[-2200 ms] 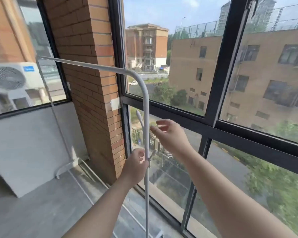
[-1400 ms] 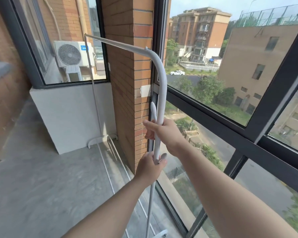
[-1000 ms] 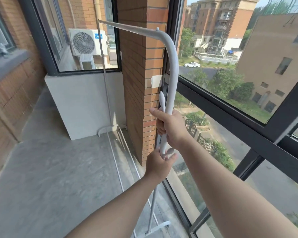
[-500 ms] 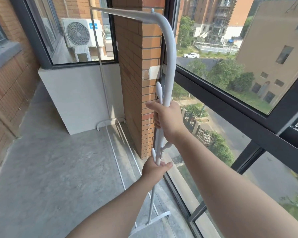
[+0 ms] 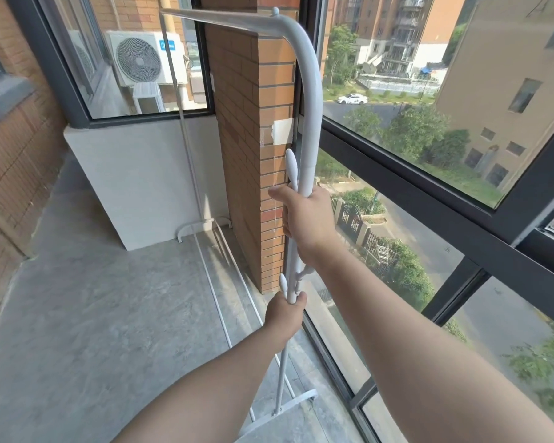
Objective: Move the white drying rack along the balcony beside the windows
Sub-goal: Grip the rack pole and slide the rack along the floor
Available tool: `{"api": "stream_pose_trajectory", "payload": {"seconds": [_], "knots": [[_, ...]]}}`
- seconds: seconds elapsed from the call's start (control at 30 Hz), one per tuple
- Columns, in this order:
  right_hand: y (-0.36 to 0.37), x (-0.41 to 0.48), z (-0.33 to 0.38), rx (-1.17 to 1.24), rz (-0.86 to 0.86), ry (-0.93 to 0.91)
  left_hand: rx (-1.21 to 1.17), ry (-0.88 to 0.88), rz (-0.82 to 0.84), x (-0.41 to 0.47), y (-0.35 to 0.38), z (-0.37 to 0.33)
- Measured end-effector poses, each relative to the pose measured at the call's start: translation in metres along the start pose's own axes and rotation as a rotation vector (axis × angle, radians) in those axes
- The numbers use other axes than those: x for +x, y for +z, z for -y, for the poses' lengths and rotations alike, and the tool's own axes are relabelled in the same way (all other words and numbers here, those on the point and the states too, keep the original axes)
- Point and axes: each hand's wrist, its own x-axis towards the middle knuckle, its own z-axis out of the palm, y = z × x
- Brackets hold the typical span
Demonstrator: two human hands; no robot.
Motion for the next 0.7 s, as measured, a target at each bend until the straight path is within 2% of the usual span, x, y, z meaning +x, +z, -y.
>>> {"api": "stream_pose_trajectory", "payload": {"seconds": [0.7], "knots": [[0.007,-0.037,0.023,-0.064,-0.043,-0.096,0.065,0.038,-0.04,-0.03,-0.007,0.001]]}}
